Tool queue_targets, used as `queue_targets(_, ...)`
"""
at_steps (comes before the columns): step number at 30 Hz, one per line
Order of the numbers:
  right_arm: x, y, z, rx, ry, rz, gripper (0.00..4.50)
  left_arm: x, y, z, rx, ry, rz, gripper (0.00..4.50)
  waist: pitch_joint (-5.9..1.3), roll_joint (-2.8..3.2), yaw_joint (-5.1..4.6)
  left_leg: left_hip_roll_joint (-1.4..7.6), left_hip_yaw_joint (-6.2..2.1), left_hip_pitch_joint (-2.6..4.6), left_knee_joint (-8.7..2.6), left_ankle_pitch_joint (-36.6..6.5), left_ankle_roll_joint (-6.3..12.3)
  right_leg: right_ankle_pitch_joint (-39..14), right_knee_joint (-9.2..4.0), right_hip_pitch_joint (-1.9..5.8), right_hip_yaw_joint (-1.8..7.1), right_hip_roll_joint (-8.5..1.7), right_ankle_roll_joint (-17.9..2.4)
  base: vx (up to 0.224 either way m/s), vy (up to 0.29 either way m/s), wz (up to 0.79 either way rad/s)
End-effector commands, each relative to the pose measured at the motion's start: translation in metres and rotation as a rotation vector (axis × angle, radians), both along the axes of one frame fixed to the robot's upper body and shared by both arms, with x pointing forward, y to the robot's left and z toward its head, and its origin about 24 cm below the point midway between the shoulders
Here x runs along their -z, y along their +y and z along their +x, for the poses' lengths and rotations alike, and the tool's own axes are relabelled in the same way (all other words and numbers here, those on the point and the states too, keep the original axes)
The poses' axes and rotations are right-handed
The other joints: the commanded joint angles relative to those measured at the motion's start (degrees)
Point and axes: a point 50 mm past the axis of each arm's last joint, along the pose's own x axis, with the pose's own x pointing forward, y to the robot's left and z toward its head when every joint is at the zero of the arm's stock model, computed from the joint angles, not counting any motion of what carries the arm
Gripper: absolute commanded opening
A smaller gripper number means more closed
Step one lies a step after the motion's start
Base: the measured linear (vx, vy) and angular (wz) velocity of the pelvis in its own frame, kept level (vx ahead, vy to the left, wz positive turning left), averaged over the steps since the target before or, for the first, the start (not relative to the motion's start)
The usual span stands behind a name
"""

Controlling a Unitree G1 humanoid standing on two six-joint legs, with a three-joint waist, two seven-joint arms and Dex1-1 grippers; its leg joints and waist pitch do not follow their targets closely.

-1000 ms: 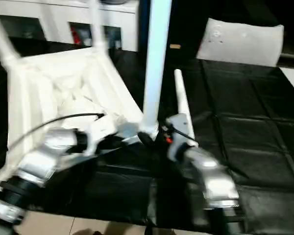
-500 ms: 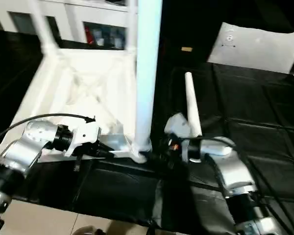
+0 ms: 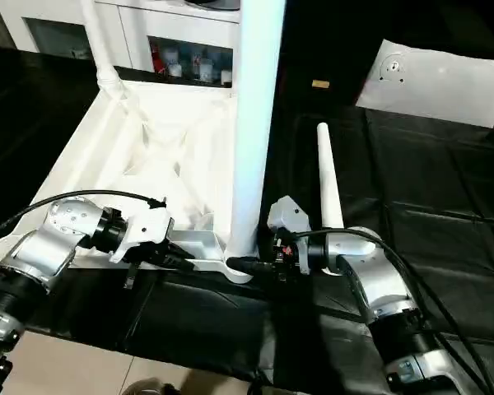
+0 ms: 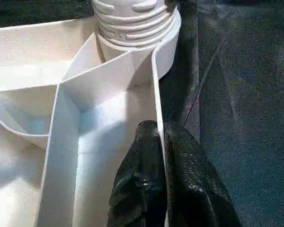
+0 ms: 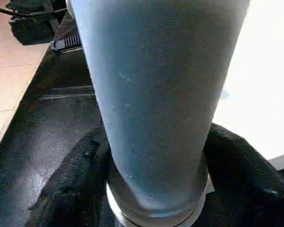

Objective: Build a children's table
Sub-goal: Rotate leg to tighten

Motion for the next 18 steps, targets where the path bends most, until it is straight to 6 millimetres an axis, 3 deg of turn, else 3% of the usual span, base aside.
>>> queue_targets(1,-0.001,-0.001,0.002,-0.007,-0.004,-0.002,2.74,0.003,-0.01,-0.006,0.128,0.026,0.038,0.0,-4.1,0.45,-0.23,4.06,-0.96,0.33,-3.84,-4.56,3.95,-11.66,-2.95,3.63,4.04,-6.06,-11.74,0.0,0.0,0.0)
queue_targets(7,0.001,-0.001,0.0,-0.025,0.017,0.005,2.61,0.003,-0.008,-0.005,0.127,0.031,0.044,0.0,-4.19,0.54,-0.2,4.12,-0.97,0.31,-3.79,-3.62,4.36,-9.8,-2.68,3.59,3.99,-5.98,-12.13,0.0,0.0,0.0)
queue_targets(12,0.003,0.003,-0.005,-0.01,0.057,0.05,2.6,0.004,-0.009,-0.005,0.075,0.048,0.016,0.0,-4.03,0.7,-0.11,4.19,-1.0,0.4,-3.91,-4.99,3.78,-12.0,-3.03,3.56,3.96,-6.05,-11.85,0.0,0.0,0.0)
queue_targets(15,0.007,0.018,-0.009,0.127,0.139,0.142,2.59,0.004,-0.021,-0.001,-0.031,0.04,-0.042,0.0,-3.84,0.64,-0.13,4.35,-1.09,0.38,-4.09,-5.37,3.39,-12.68,-3.16,3.52,3.98,-6.05,-11.63,0.0,0.0,0.0)
queue_targets(16,0.007,0.019,-0.009,0.136,0.141,0.145,2.57,0.004,-0.022,-0.001,-0.036,0.039,-0.043,0.0,-3.71,0.7,-0.22,4.4,-1.13,0.54,-4.21,-6.55,2.95,-14.62,-3.43,3.37,4.06,-6.15,-11.27,0.0,0.0,0.0)
queue_targets(17,0.014,0.03,-0.008,0.26,0.151,0.16,2.52,0.006,-0.032,0.001,-0.102,0.022,-0.065,0.0,-3.6,0.65,-0.47,4.31,-1.22,0.5,-4.36,-7.62,1.81,-17.48,-3.75,3.37,4.06,-6.27,-10.35,0.0,0.0,0.0)
queue_targets(18,0.016,0.034,-0.007,0.305,0.154,0.161,2.5,0.006,-0.035,0.001,-0.127,0.018,-0.076,0.0,-3.23,0.91,-0.81,3.93,-1.42,0.66,-4.45,-9.74,0.81,-22.4,-4.49,3.15,3.84,-6.38,-9.01,0.0,0.0,0.0)
